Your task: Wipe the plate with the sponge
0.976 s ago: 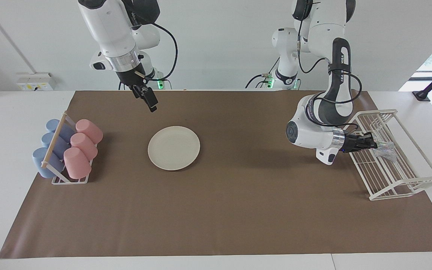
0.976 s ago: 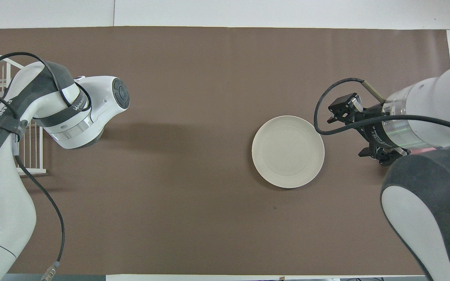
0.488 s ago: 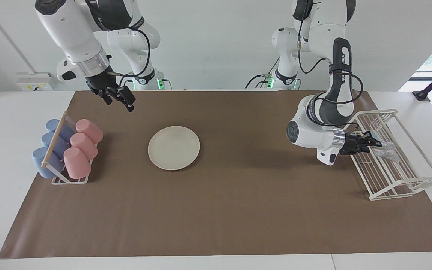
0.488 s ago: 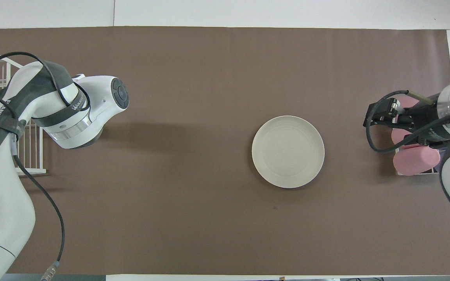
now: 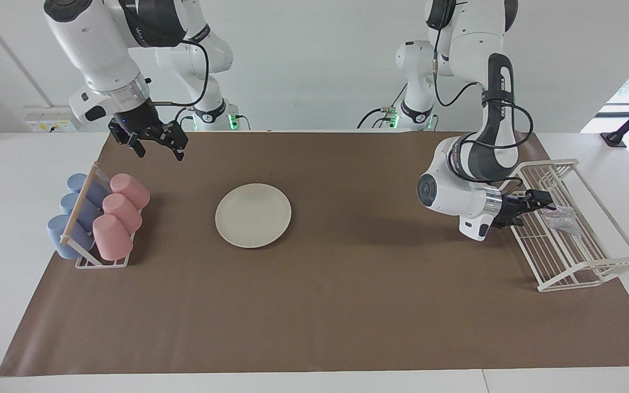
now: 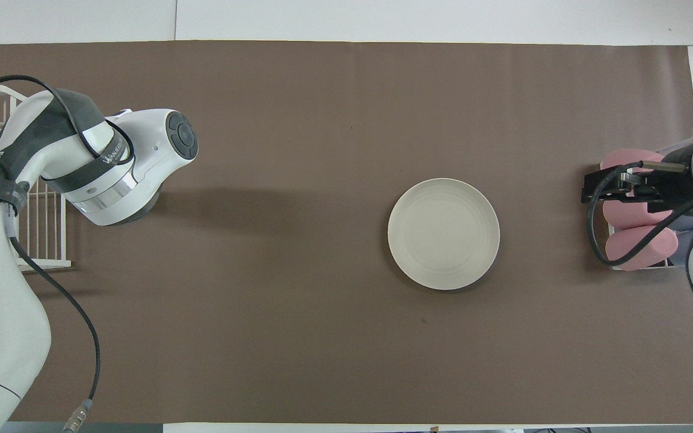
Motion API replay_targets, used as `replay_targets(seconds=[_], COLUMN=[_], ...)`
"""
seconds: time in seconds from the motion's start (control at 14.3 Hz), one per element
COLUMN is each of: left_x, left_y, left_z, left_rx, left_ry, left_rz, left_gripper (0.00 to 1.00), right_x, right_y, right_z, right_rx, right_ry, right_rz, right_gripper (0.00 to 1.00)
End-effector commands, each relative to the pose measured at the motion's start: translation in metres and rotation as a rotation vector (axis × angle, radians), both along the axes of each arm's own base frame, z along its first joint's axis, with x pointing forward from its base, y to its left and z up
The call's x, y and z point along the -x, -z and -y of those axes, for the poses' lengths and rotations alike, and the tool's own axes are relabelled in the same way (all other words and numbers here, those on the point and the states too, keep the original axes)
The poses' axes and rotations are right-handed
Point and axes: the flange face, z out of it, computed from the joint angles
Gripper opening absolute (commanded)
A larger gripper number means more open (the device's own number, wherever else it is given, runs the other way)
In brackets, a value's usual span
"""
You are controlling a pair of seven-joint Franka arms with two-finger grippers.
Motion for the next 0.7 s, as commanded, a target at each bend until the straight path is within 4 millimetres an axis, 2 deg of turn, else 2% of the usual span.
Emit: replay_targets(seconds=[0.0, 0.21, 0.42, 0.49, 0.63], left_x=[-0.003, 0.001, 0.0, -0.001, 0.004], left_y=[-0.053, -0.095, -0.133, -0.138, -0.158], left_z=[0.007, 0.006, 0.015, 0.016, 0.005], left_rx=[0.194, 0.373, 0.568, 0.636, 0.792], left_ry=[-0.027, -0.074, -0.127, -0.152, -0.218], left_rz=[0.027, 0.032, 0.071, 0.076, 0.098], left_gripper=[1.0, 1.0, 1.0, 1.0, 1.0], right_x=[0.011, 0.021, 0.019, 0.018, 0.019], right_y=[-0.016, -0.009, -0.015, -0.026, -0.028], right_z=[0.004, 0.005, 0.008, 0.013, 0.043], right_rx=[0.022, 0.023, 0.022, 0.022, 0.018], right_ry=[-0.029, -0.028, -0.022, -0.016, -0.023], right_rz=[-0.03, -0.104, -0.098, -0.081, -0.082], right_gripper=[1.0, 1.0, 1.0, 1.0, 1.0])
